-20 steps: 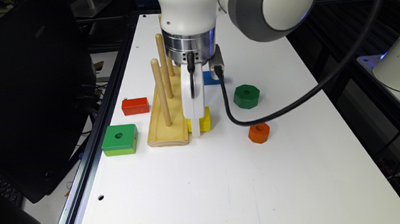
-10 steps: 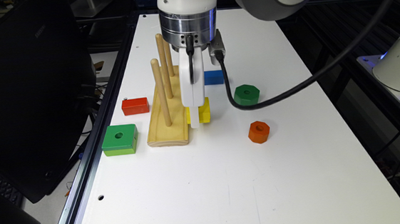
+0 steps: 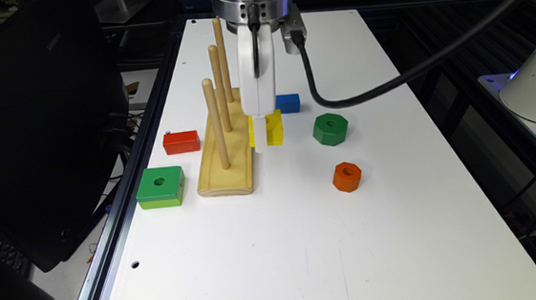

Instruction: Pick up yellow block.

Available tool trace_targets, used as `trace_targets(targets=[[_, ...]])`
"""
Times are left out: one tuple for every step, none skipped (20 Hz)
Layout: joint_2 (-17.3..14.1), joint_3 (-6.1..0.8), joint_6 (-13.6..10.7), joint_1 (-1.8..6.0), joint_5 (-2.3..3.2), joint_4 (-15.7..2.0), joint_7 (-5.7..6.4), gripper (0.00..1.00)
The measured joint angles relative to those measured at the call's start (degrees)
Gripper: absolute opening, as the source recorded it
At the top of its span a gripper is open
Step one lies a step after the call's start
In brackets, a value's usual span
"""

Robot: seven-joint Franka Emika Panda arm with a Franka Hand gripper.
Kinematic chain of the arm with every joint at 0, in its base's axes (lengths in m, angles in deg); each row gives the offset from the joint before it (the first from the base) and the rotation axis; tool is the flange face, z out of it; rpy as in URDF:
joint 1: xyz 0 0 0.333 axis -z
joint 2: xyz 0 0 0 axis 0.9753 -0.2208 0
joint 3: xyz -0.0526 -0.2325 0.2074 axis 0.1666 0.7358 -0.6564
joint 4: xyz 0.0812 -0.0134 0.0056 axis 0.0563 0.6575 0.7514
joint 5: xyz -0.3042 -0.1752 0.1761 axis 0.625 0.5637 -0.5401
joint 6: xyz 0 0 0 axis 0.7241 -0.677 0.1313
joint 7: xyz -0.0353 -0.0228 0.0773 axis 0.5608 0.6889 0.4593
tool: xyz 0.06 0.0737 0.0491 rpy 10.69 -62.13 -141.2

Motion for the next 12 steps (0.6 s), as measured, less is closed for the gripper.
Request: trace_targets(targets=[[0.13,0.00,-0.03,0.00,-0.01,-0.02,0.00,0.00],[0.51,-0.01,-0.24,0.00,-0.04,-0.07,0.00,0.00],[1.35,-0.04,-0.99,0.00,-0.13,-0.17,0.00,0.00],[2.53,-0.10,-2.12,0.00,-0.30,-0.22,0.00,0.00],[3.30,-0.14,-2.85,0.00,-0.44,-0.23,-0.02,0.00],[4.76,-0.22,-4.29,0.00,-0.77,-0.21,-0.08,0.00],[5.64,-0.27,-5.13,-0.01,-1.01,-0.15,-0.14,0.00],[6.07,-0.30,-5.55,-0.01,-1.09,-0.09,-0.14,0.00],[6.05,-0.30,-5.57,0.00,-1.09,-0.08,-0.14,0.00],[5.91,-0.30,-5.55,0.01,-1.09,-0.08,-0.14,0.00],[5.79,-0.30,-5.53,0.02,-1.09,-0.08,-0.14,0.00],[5.75,-0.30,-5.52,0.02,-1.09,-0.09,-0.14,0.00]])
